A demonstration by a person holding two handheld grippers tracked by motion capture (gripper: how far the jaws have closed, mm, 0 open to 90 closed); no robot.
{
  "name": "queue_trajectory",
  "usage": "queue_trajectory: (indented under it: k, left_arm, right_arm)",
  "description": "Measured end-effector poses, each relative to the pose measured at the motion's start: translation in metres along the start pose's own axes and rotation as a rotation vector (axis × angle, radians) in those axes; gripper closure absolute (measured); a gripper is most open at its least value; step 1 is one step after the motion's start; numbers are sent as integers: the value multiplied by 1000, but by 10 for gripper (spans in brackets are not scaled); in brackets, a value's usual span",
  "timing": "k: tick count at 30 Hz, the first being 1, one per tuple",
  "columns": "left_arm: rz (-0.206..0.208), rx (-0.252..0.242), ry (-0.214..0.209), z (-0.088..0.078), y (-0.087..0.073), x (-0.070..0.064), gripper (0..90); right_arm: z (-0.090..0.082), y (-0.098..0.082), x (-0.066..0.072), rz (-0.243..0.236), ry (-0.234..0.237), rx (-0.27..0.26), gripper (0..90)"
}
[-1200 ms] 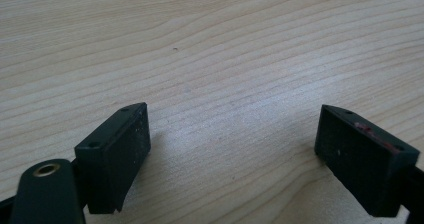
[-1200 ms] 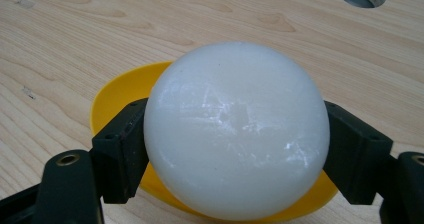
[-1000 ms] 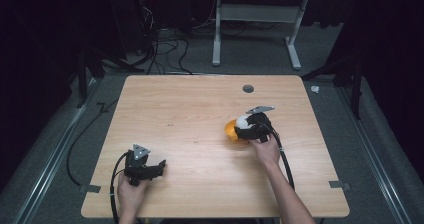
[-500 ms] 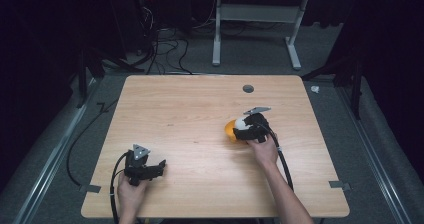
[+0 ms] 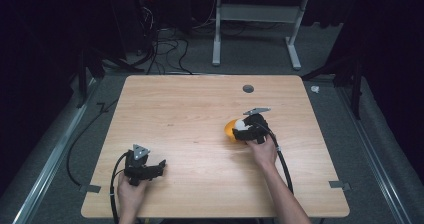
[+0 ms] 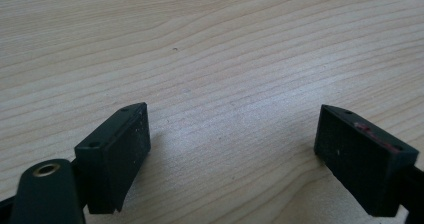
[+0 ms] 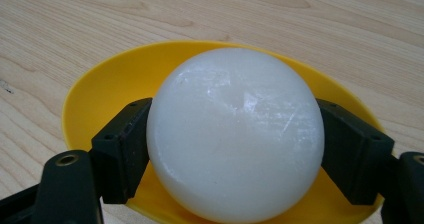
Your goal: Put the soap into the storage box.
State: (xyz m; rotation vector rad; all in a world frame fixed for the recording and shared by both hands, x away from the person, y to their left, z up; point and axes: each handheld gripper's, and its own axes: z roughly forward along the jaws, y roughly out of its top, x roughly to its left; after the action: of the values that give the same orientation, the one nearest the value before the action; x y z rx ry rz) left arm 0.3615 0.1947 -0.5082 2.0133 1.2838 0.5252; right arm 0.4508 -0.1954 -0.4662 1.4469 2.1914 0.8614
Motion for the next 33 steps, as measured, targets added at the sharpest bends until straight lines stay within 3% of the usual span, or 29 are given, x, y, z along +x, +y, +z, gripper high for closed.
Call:
queue_trajectory:
  k: [18,33]
  left_arm:
    - [0,0,0,0,0,0,151]
    - [1,-1,0,0,0,0,151]
  right_arm:
    - [-8,2,-1,9,5,-30,206]
    - [-30,-1,-10,27,3,-87,205]
